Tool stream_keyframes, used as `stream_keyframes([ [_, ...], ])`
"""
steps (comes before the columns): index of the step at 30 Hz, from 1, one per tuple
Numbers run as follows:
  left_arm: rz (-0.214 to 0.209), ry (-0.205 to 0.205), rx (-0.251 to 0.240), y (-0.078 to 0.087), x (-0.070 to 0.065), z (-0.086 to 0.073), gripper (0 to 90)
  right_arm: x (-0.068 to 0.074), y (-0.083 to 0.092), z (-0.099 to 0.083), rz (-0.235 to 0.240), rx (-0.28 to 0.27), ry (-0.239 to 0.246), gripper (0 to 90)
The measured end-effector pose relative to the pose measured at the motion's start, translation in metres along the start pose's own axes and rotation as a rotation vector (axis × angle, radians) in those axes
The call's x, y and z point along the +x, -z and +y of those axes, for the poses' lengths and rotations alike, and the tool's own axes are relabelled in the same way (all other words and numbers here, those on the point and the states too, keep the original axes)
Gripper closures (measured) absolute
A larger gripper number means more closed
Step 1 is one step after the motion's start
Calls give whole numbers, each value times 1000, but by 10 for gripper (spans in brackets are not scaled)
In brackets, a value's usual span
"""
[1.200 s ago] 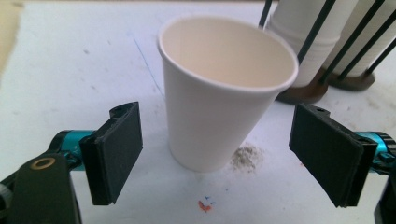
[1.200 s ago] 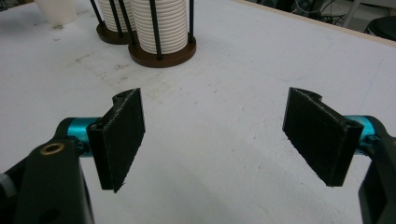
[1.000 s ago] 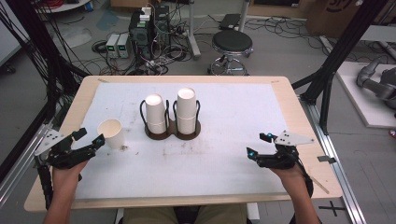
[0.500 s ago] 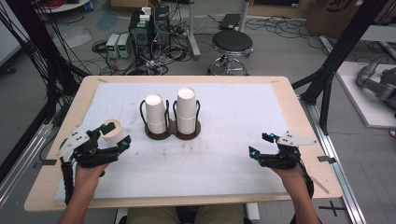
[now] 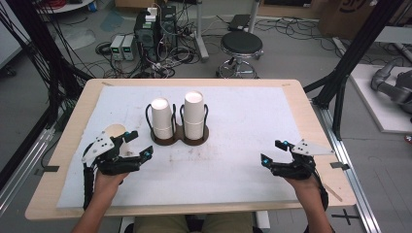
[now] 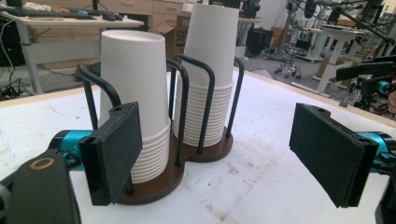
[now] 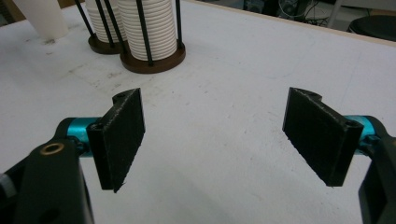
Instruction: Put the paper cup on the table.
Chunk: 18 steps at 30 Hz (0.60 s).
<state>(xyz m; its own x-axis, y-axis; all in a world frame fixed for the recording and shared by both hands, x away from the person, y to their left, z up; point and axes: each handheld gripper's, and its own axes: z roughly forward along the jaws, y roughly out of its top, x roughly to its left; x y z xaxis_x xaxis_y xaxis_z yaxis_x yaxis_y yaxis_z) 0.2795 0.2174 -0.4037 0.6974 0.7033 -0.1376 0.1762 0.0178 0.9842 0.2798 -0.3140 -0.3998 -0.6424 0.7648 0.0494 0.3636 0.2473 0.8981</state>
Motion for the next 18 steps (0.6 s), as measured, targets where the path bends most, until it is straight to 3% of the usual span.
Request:
stream_keyframes([
  [18, -4, -13, 5, 1, 0, -4, 179, -2, 5, -1, -28, -16, -4, 217],
])
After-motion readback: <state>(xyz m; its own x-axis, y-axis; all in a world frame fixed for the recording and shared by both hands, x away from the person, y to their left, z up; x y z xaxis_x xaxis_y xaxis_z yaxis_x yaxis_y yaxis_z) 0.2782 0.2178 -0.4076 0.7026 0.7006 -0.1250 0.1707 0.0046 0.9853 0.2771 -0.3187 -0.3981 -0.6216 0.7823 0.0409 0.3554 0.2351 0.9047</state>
